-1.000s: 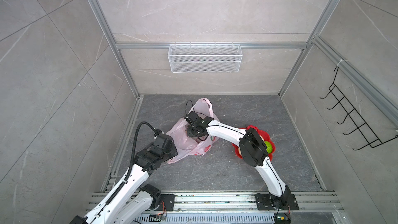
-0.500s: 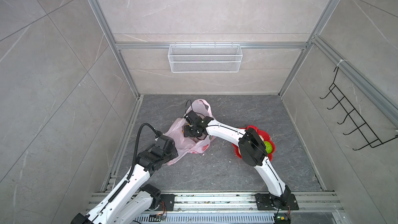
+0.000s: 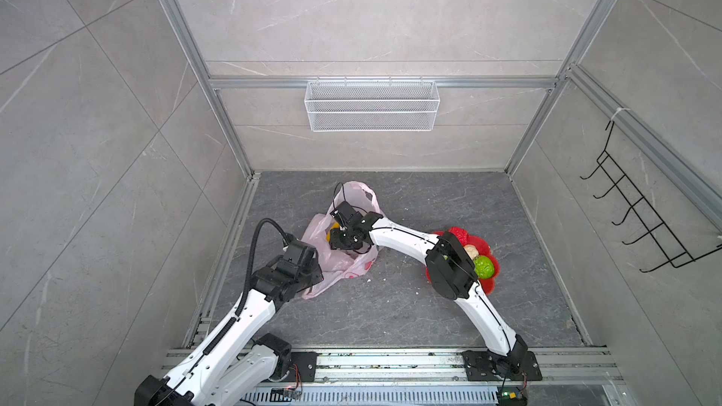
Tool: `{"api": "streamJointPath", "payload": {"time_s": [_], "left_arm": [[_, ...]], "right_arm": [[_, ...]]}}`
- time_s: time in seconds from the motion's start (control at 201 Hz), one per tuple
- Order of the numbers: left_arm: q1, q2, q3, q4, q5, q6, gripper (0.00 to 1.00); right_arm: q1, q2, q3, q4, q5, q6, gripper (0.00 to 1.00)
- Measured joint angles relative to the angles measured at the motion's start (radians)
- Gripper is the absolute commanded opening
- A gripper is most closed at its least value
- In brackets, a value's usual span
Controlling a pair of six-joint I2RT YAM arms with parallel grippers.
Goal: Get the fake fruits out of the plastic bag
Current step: 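Lower the right gripper down along the yellow banana inside the bag, then close the right gripper on the banana while the left pulls the bag edge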
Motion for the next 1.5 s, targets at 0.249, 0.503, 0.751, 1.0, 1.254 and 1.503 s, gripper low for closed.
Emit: {"api": "streamJointPath", "payload": {"time_s": [0.249,0.503,0.751,1.0,1.254,1.503], "left_arm": [[0.131,0.055,0.102,0.019,0.081,0.1,0.73],[0.157,0.216,0.136,0.109,0.156,0.178,0.55],[0.162,0.254,0.138,0.151,0.166,0.198,0.0],[0.162,0.211,0.209,0.12,0.152,0.225,0.0],[0.162,0.1,0.364,0.102,0.158,0.273,0.0],[0.162,0.068,0.401,0.098,0.203,0.281,0.0]], "right_arm": [[0.0,0.0,0.0,0.0,-0.004,-0.011,0.59],[0.0,0.0,0.0,0.001,-0.019,-0.022,0.59],[0.0,0.0,0.0,0.003,-0.022,-0.026,0.59],[0.0,-0.001,-0.01,0.026,-0.023,-0.024,0.59],[0.0,-0.003,-0.053,0.071,-0.022,-0.005,0.59],[0.0,-0.008,-0.053,0.11,-0.026,0.023,0.61]]}}
